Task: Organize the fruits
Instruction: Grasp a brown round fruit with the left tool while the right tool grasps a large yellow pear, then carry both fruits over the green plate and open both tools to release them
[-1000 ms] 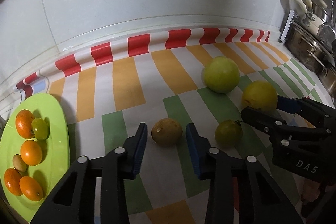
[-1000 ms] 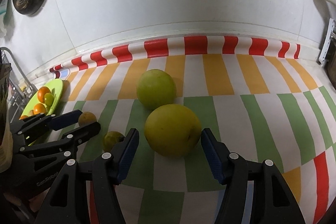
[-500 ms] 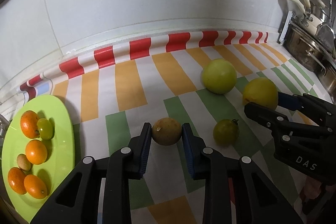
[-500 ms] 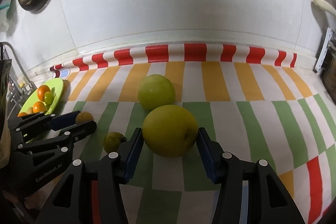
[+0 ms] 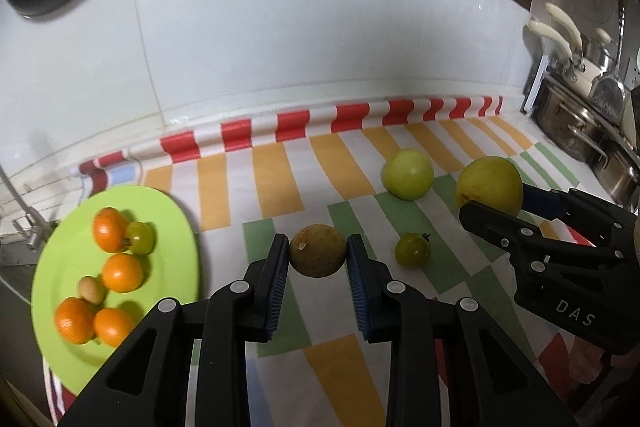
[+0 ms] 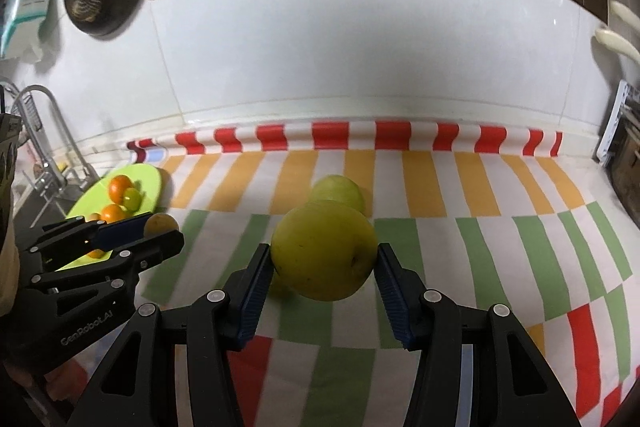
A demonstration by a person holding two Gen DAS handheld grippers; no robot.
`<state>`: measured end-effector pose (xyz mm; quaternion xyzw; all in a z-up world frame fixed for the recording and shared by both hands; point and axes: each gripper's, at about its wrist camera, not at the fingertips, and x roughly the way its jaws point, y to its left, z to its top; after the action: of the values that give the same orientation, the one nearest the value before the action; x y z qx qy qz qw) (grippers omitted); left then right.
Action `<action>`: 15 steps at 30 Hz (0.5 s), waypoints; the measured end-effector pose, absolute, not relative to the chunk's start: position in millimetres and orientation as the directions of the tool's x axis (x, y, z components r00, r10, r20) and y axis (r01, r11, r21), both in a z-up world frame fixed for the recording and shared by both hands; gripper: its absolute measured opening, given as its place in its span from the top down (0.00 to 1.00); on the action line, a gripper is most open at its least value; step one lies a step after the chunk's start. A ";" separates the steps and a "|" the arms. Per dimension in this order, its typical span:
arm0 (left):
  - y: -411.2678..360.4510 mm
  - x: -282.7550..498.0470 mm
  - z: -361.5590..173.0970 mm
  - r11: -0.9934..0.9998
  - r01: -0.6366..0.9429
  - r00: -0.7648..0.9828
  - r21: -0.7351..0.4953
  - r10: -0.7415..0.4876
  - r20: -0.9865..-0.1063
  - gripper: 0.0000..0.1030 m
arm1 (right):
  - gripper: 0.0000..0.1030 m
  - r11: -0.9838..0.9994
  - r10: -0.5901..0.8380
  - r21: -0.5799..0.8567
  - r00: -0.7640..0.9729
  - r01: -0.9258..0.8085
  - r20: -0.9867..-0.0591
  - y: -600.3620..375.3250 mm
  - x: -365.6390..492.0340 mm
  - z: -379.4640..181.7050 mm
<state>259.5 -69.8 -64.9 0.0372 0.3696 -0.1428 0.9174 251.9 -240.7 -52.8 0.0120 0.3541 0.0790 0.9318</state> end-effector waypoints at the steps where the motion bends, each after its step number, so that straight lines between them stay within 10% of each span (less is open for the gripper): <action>1: -67.4 256.8 -61.4 0.958 0.284 0.692 -0.039 -0.233 -0.683 0.71 | 0.49 0.987 0.158 0.077 0.741 -0.143 -0.653 -238.3 249.7 -49.7; 15: -18.6 203.6 -25.9 0.980 0.196 0.758 -0.046 -0.181 -0.626 0.71 | 0.49 0.972 0.220 0.070 0.779 -0.222 -0.587 -197.0 212.1 -10.6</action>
<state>203.6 -18.6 -25.9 0.0112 0.3326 -0.1006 0.9376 212.1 -197.0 -10.6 -0.0016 0.3113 0.1173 0.9431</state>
